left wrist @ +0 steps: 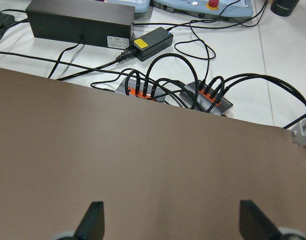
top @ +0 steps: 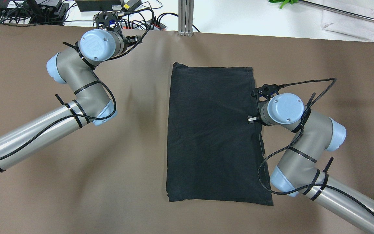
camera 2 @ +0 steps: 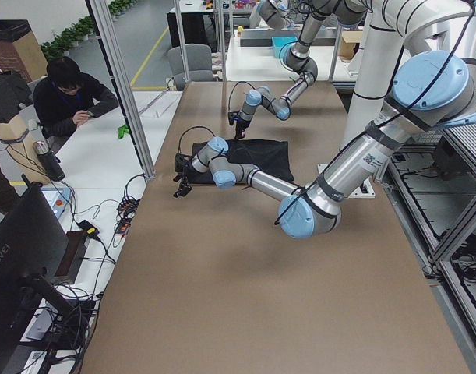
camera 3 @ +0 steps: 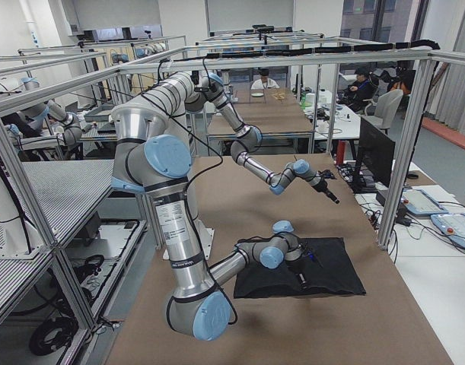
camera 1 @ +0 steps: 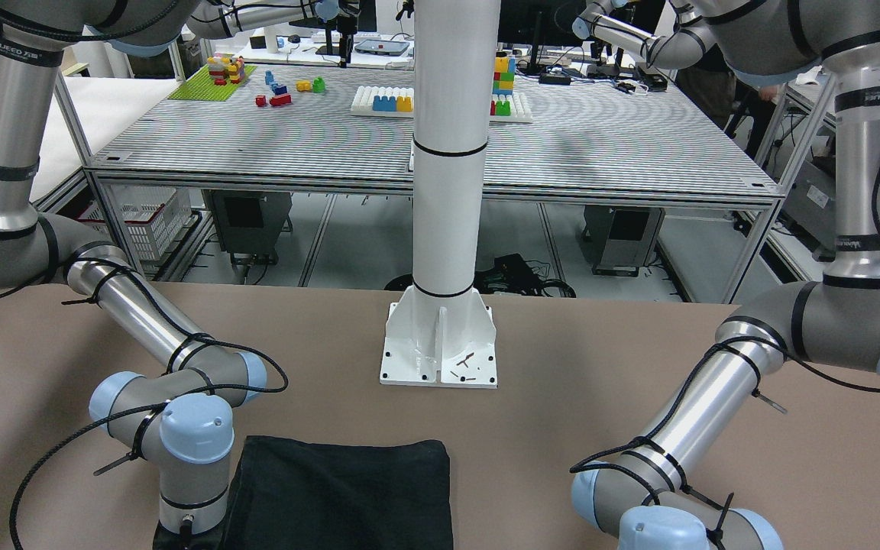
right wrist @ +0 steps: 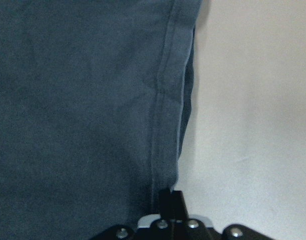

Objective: Fold clothes
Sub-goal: 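Pull the grasped side edge outward with the right gripper to straighten it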

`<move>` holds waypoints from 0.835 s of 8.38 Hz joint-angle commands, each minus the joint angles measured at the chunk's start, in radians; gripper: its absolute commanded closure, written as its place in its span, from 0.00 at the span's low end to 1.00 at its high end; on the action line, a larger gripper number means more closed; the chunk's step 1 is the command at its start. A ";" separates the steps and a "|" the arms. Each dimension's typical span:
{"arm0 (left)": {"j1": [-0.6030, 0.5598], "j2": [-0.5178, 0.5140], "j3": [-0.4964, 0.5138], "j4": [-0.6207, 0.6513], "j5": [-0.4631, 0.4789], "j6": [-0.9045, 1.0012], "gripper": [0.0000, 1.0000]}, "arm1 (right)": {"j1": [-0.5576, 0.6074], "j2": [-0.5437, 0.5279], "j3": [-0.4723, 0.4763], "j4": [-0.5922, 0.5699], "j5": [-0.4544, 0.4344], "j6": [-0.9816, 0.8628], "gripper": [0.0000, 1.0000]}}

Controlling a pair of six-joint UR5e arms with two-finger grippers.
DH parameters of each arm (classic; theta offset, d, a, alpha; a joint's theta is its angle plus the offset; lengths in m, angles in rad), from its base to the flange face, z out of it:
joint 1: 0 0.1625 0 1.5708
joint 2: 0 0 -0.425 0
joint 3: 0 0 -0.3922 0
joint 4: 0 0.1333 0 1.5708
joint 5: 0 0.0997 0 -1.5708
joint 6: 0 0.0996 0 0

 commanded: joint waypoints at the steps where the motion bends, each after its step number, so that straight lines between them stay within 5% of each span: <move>1: -0.001 0.003 0.000 -0.002 0.000 0.000 0.05 | 0.022 0.007 0.005 0.004 0.066 0.000 0.05; 7: 0.000 0.005 -0.002 -0.003 0.002 0.000 0.05 | -0.035 -0.028 0.054 0.003 0.074 0.070 0.06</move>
